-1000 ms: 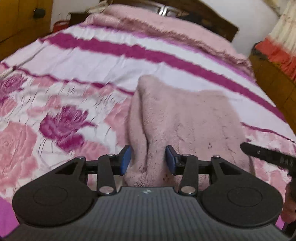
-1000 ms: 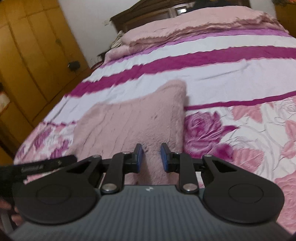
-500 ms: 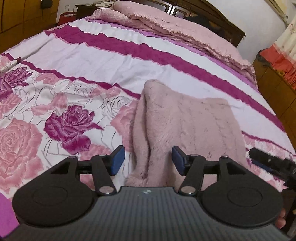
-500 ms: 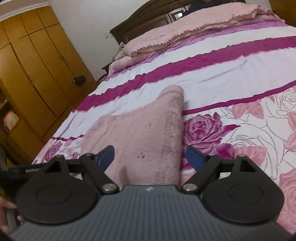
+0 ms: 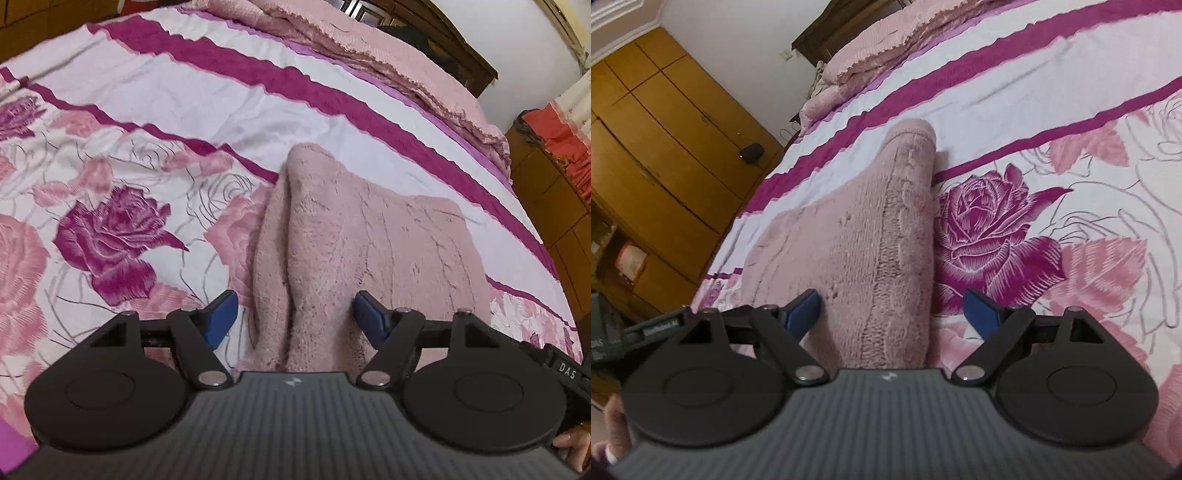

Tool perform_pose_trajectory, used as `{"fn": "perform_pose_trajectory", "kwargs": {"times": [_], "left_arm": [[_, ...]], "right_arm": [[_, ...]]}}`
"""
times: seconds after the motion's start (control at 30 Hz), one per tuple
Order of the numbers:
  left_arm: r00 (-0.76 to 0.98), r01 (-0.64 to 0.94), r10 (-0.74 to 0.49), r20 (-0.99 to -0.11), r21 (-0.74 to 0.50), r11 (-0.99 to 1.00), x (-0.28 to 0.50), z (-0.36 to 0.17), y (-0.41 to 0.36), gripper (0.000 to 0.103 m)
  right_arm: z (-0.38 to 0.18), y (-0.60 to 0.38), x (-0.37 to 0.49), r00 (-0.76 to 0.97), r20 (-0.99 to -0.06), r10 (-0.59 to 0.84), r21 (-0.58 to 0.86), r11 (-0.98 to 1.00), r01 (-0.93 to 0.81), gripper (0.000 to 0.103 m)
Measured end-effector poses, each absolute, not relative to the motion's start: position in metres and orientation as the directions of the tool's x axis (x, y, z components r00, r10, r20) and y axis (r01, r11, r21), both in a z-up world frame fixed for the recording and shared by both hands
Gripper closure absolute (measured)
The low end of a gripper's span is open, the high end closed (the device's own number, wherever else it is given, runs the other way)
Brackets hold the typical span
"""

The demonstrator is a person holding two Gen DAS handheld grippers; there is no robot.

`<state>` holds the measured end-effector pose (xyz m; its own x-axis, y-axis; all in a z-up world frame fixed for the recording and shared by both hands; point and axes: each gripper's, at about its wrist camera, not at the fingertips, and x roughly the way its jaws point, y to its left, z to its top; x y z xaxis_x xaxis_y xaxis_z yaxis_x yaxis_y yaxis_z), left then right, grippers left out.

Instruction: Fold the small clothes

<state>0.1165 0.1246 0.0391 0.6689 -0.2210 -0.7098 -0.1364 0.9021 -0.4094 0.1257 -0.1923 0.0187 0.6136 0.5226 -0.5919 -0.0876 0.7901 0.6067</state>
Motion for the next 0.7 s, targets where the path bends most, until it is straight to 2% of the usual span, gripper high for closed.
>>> {"fn": "perform_pose_trajectory", "kwargs": {"times": [0.37, 0.43, 0.47, 0.53, 0.57, 0.63, 0.7], "left_arm": [[0.663, -0.108, -0.312, -0.680, -0.500, 0.859, 0.127, 0.024, 0.124, 0.027], [0.659, -0.103, -0.349, -0.666, -0.540, 0.835, 0.129, 0.019, 0.124, 0.027], [0.662, -0.096, -0.360, -0.658, -0.551, 0.829, 0.129, 0.017, 0.124, 0.027], [0.668, -0.082, -0.365, -0.648, -0.552, 0.830, 0.129, 0.014, 0.122, 0.028], [0.671, -0.075, -0.373, -0.641, -0.559, 0.826, 0.129, 0.013, 0.122, 0.029], [0.674, -0.057, -0.397, -0.623, -0.580, 0.812, 0.130, 0.012, 0.122, 0.037], [0.679, -0.046, -0.418, -0.604, -0.602, 0.797, 0.129, 0.013, 0.124, 0.044]], "right_arm": [[0.009, -0.187, 0.140, 0.585, -0.560, 0.588, 0.641, 0.754, -0.144, 0.016], [0.010, -0.181, 0.143, 0.575, -0.554, 0.601, 0.644, 0.748, -0.161, 0.027], [0.010, -0.179, 0.146, 0.566, -0.558, 0.607, 0.647, 0.746, -0.161, 0.029], [0.008, -0.175, 0.150, 0.562, -0.555, 0.613, 0.654, 0.739, -0.161, 0.041], [0.008, -0.174, 0.150, 0.562, -0.550, 0.618, 0.662, 0.733, -0.159, 0.043], [0.011, -0.174, 0.153, 0.563, -0.535, 0.629, 0.684, 0.714, -0.149, 0.050], [0.019, -0.173, 0.154, 0.569, -0.517, 0.640, 0.698, 0.700, -0.153, 0.053]]}}
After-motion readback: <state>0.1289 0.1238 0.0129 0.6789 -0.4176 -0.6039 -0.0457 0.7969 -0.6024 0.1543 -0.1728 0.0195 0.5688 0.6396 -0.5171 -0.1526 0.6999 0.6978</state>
